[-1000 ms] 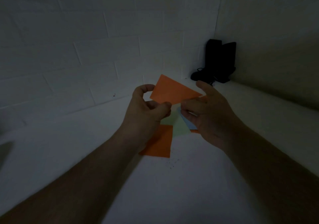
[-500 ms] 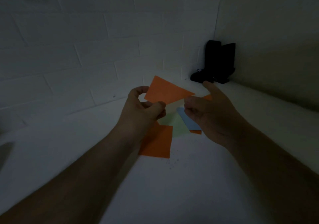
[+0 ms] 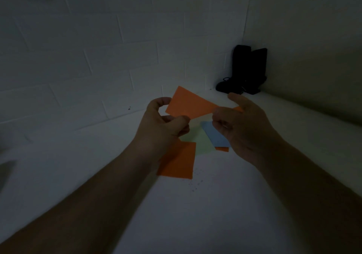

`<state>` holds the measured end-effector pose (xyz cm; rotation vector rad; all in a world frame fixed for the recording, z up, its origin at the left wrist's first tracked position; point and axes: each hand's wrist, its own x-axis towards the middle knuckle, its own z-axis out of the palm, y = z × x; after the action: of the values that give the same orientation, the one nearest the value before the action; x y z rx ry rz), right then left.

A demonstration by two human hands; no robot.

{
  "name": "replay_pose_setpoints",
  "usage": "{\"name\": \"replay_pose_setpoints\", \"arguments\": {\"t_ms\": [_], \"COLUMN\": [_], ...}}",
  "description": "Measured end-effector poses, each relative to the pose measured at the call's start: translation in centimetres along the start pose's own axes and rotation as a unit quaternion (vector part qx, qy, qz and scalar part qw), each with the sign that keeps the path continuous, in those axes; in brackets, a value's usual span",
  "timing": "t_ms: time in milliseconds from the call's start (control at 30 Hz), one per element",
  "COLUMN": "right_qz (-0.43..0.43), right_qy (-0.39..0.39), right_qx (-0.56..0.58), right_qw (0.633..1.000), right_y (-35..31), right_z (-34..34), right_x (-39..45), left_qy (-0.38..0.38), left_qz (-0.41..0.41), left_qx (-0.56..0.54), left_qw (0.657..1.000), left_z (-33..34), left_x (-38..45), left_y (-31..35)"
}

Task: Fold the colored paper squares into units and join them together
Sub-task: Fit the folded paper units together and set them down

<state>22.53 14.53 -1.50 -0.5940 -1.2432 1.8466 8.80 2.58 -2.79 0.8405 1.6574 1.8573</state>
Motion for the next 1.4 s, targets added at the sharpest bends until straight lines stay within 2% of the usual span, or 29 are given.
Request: {"name": "replay_pose_setpoints", "arguments": {"t_ms": [400, 600, 700, 867, 1033, 1133, 1200, 1300, 1400], "right_qz": [0.022, 0.033, 0.033, 0.012, -0.037, -0.052, -0.046, 0.038, 0.090], "right_qy": [-0.017, -0.030, -0.034, 0.031, -0.036, -0.035, -0.029, -0.043, -0.062], "right_qx": [-0.004, -0.013, -0.026, -0.018, -0.187, -0.244, -0.224, -0.080, -0.012], "right_qw": [1.000, 0.999, 0.999, 0.999, 0.981, 0.968, 0.973, 0.995, 0.994], "right_y": [-0.2, -0.3, -0.3, -0.4, 0.0, 0.8, 0.7, 0.3, 0.4], "right_z": [-0.6, -0.8, -0.6, -1.1, -0.8, -0.5, -0.6, -0.5, -0.3], "right_x": [-0.1, -0.1, -0.2, 0.3, -0.3, -0.2, -0.2, -0.2, -0.4], "left_qy": [0.017, 0.053, 0.054, 0.064, 0.055, 0.044, 0.043, 0.026, -0.013], "left_qz": [-0.007, -0.007, 0.005, 0.009, 0.021, 0.012, 0.005, -0.025, -0.019], "left_qx": [0.006, -0.071, -0.060, -0.045, 0.024, 0.034, 0.007, -0.108, -0.067], "left_qw": [1.000, 0.996, 0.997, 0.997, 0.998, 0.998, 0.999, 0.993, 0.997], "left_z": [-0.4, -0.4, -0.5, -1.0, -1.3, -1.1, -0.8, 0.0, 0.9], "left_x": [0.3, 0.3, 0.4, 0.8, 0.9, 0.7, 0.4, -0.2, -1.0], "left_y": [-0.1, 0.2, 0.1, 0.2, 0.0, 0.0, 0.2, 0.7, 0.4]}}
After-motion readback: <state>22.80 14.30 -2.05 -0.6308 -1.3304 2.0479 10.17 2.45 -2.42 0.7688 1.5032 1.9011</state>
